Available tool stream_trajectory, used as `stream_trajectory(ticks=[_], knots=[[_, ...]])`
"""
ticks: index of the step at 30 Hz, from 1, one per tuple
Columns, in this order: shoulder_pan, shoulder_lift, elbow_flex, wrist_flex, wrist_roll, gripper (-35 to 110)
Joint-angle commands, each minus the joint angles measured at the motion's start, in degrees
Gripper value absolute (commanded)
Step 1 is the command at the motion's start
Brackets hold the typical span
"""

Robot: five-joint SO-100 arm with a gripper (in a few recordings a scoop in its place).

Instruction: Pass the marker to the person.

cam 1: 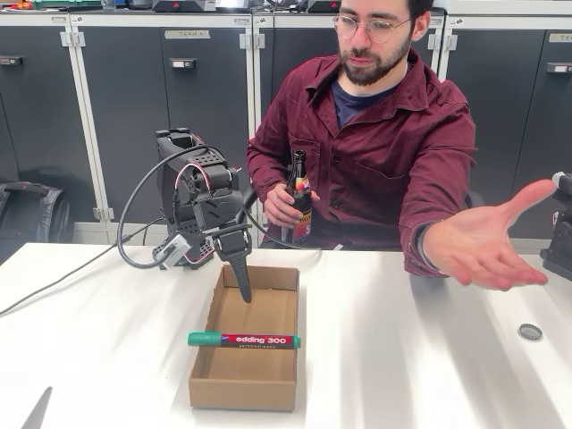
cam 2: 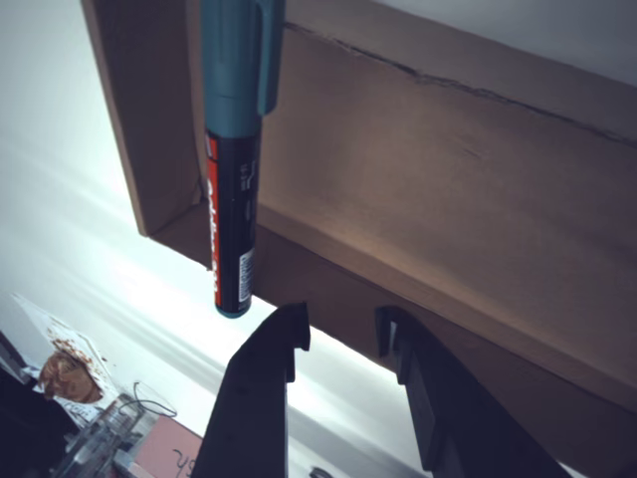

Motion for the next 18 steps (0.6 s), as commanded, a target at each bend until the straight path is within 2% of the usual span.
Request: stream_trajectory(ticks=[1, 18], knots=[[1.14, 0.18, 0.88, -2.72, 2.02, 16], [8.88, -1.49, 1.76, -8.44, 4.66, 23]])
